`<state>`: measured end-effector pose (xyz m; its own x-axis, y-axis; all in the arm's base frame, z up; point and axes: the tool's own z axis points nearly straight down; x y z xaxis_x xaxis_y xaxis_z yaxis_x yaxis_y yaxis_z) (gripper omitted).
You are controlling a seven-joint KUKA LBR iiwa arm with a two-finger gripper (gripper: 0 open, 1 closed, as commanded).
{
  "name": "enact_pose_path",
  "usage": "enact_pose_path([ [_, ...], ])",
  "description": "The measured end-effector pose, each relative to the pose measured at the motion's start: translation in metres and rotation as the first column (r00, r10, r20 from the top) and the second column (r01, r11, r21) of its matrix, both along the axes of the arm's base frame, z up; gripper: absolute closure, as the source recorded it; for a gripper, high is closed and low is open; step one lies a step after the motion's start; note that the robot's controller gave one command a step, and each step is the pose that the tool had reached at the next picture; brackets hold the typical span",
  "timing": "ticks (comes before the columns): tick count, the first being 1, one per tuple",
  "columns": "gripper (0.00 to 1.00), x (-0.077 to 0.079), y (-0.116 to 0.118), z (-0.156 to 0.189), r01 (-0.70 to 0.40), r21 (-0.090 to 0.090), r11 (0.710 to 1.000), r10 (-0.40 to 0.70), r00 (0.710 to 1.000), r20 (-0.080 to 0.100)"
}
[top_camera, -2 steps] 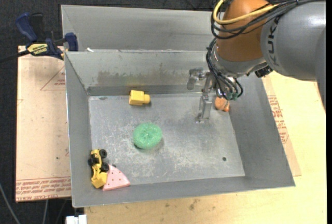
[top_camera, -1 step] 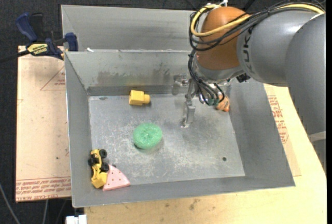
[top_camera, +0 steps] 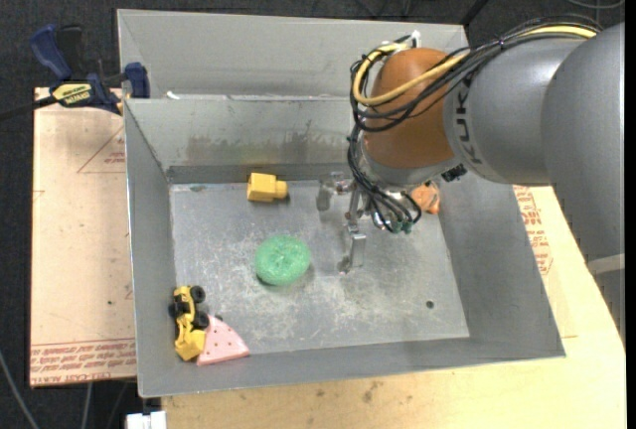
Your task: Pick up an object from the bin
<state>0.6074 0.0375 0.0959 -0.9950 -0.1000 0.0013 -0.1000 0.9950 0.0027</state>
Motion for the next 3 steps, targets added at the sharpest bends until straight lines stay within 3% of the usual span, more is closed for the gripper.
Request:
enact_pose_path([
  [1, 0.00, -0.001, 0.031, -0.019, -0.003, -0.002, 1.000, 0.003, 1.000, 0.003],
  [2, 0.00, -0.005, 0.046, -0.025, -0.103, -0.001, 0.995, 0.103, 0.995, 0.002],
  [3, 1.00, -0.030, 0.073, -0.026, -0.330, -0.001, 0.944, 0.330, 0.944, 0.003],
])
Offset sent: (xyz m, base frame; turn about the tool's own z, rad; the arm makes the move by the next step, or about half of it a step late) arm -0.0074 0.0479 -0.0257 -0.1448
